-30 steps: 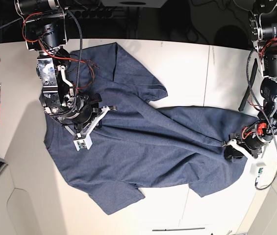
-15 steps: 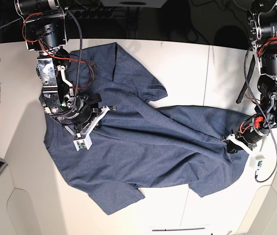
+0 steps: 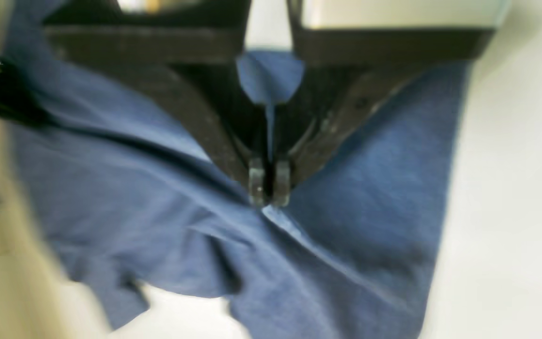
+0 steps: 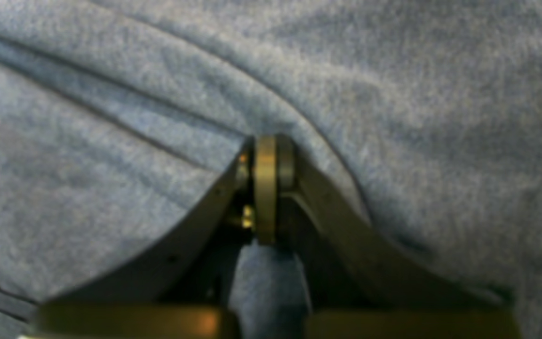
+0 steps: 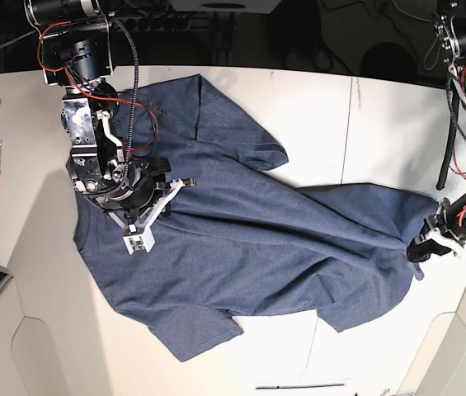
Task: Layout the t-shirt on the table in an organized manner, then fold the t-shirt properly
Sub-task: 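Drag the grasped fabric with the left gripper away from the right gripper, then regrasp the shirt edge with the left gripper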
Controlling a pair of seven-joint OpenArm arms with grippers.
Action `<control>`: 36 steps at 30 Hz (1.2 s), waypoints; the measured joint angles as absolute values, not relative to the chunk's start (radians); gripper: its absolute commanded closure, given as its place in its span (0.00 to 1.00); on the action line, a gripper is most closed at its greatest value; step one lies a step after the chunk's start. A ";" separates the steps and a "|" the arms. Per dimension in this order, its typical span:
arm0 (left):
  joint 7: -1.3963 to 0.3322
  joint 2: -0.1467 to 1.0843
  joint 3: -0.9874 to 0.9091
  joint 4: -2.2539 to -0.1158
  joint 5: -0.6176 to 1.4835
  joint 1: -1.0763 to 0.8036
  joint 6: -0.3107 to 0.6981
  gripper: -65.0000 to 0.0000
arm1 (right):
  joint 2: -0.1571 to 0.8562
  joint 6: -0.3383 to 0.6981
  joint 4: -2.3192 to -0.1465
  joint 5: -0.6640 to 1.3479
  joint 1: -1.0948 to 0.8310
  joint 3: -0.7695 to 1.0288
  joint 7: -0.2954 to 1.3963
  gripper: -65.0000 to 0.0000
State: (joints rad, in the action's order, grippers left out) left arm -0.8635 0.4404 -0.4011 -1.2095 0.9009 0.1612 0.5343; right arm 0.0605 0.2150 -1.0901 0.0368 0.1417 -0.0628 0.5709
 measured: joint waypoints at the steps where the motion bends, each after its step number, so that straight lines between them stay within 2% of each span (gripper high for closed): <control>1: -0.904 0.439 -0.426 -1.235 0.952 0.133 0.543 1.00 | 0.060 0.212 -1.090 0.037 0.142 -0.063 0.571 1.00; 4: -0.968 0.437 -0.483 -1.295 1.063 0.034 0.570 1.00 | 0.060 0.201 -1.090 0.037 0.142 -0.063 0.571 1.00; 14: -1.008 0.367 -0.651 -1.353 1.215 -0.262 0.638 1.00 | 0.060 0.194 -1.089 0.033 0.144 -0.063 0.570 1.00; 17: -1.013 0.326 -0.717 -1.353 1.255 -0.317 0.682 1.00 | 0.060 0.194 -1.089 0.032 0.144 -0.063 0.570 1.00; 25: -1.033 0.249 -0.878 -1.353 1.298 -0.368 0.684 1.00 | 0.060 0.194 -1.089 0.033 0.144 -0.063 0.570 1.00; 27: -1.059 0.249 -0.890 -1.353 1.299 -0.368 0.685 0.81 | 0.060 0.194 -1.089 0.033 0.144 -0.063 0.570 1.00; 29: -1.057 0.250 -0.900 -1.353 1.292 -0.369 0.685 0.70 | 0.060 0.194 -1.089 0.033 0.144 -0.063 0.570 1.00; 34: -1.018 0.252 -0.915 -1.353 1.258 -0.368 0.685 0.70 | 0.060 0.194 -1.089 0.033 0.144 -0.063 0.570 1.00; 35: -0.986 0.252 -0.920 -1.353 1.258 -0.368 0.685 0.71 | 0.060 0.194 -1.089 0.033 0.144 -0.063 0.570 1.00; 36: -0.953 0.252 -0.924 -1.353 1.264 -0.368 0.685 0.78 | 0.060 0.194 -1.089 0.033 0.144 -0.063 0.570 1.00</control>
State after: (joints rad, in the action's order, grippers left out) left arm -0.9527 0.2520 -0.9237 -1.3529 1.2640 -0.3683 0.6846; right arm 0.0605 0.1936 -1.0889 0.0330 0.1440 -0.0631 0.5705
